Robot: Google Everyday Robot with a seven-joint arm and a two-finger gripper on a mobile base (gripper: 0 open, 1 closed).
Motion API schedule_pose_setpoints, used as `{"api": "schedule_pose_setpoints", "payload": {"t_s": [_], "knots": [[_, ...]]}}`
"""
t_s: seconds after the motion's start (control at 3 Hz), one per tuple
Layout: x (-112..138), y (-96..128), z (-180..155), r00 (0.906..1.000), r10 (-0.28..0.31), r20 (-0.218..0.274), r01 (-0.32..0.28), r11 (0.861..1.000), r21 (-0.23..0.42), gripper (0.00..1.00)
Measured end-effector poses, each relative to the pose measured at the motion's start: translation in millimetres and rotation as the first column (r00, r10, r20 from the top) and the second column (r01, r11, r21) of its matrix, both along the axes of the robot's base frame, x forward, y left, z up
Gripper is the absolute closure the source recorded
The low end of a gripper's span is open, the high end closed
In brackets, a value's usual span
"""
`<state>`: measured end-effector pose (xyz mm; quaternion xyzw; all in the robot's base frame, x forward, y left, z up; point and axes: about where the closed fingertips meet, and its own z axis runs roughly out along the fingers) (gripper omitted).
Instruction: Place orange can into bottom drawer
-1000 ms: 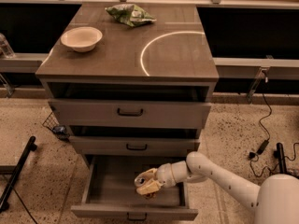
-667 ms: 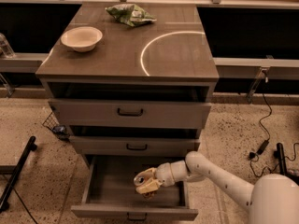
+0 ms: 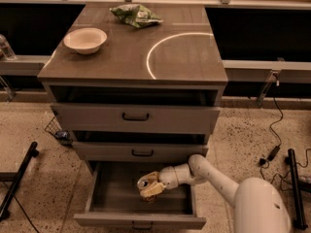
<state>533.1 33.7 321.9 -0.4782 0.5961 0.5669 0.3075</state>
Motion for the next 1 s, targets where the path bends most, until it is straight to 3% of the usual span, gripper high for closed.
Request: {"api": "schedule_pose_setpoints", "payload": {"t_s": [0.33, 0.67, 1.0], "knots": [[16.6, -18.3, -10.8, 0.9999, 0.002, -0.010, -0.002, 0.998, 0.066, 1.00], [16.2, -11.2, -16.3, 0.9995, 0.019, -0.027, -0.017, 0.997, 0.069, 1.00], [7.6, -26.8, -14.9, 0.9996, -0.011, -0.027, 0.014, 0.993, 0.117, 1.00]]}}
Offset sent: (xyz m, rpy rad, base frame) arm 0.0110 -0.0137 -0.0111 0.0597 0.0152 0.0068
